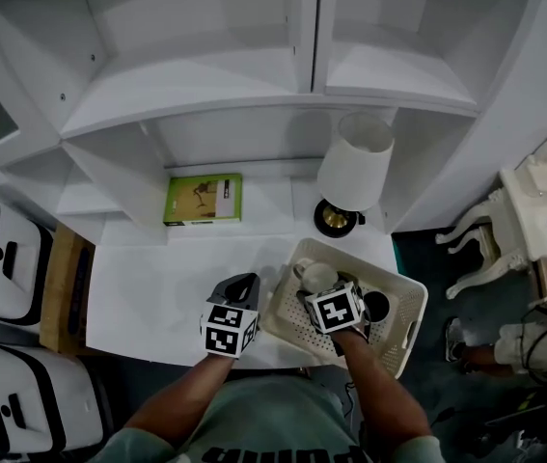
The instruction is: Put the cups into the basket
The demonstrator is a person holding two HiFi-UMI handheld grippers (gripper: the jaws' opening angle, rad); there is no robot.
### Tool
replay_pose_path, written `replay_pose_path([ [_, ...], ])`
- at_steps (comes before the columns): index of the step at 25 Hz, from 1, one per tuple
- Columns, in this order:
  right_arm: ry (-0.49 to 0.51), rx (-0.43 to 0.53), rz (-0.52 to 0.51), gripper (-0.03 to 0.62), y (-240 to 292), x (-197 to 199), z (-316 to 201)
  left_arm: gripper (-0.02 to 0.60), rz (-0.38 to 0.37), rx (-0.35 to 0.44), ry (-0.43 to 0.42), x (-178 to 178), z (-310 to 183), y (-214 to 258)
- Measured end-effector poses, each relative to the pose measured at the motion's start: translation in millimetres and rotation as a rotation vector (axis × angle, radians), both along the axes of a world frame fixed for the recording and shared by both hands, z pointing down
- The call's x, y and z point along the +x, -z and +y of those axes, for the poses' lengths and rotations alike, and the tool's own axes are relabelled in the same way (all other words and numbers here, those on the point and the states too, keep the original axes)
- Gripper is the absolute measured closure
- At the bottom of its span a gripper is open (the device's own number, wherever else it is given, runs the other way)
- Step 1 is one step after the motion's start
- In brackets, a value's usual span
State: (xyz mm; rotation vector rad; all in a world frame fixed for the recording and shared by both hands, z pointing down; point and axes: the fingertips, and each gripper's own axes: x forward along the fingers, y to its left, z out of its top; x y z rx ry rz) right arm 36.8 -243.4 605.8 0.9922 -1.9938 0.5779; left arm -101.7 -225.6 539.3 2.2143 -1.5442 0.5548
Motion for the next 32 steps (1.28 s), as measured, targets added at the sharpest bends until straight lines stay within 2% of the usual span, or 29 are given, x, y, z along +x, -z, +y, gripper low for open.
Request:
replay_pose_path([
  [2, -0.001, -0.031, -0.002, 0.203, -3.5, -5.4, 3.1, 0.574, -0.001, -0.006, 0.003, -0.4, 0.5, -1.3],
  [6, -0.010, 0.006, -0.006, 0.203, 1.0, -8.6, 0.2, 0.574, 0.001, -0.006, 0.002, -1.1, -0.3, 0.0],
  [13, -0.020, 0.000, 0.002, 0.203, 0.2, -13.9, 9.3, 0.574, 0.011, -0.010, -0.012, -3.0, -2.5, -2.7],
  [23, 0.004, -0.111, 0.115, 0.203, -38.0, -9.6, 18.4, 0.574, 0.022, -0.008, -0.044, -2.1, -6.1, -2.7],
  [32, -0.008, -0.125, 0.113, 0.203, -48.4, -8.7, 20.2, 0.574, 0.029, -0.012, -0.065, 0.9, -5.0, -1.4],
])
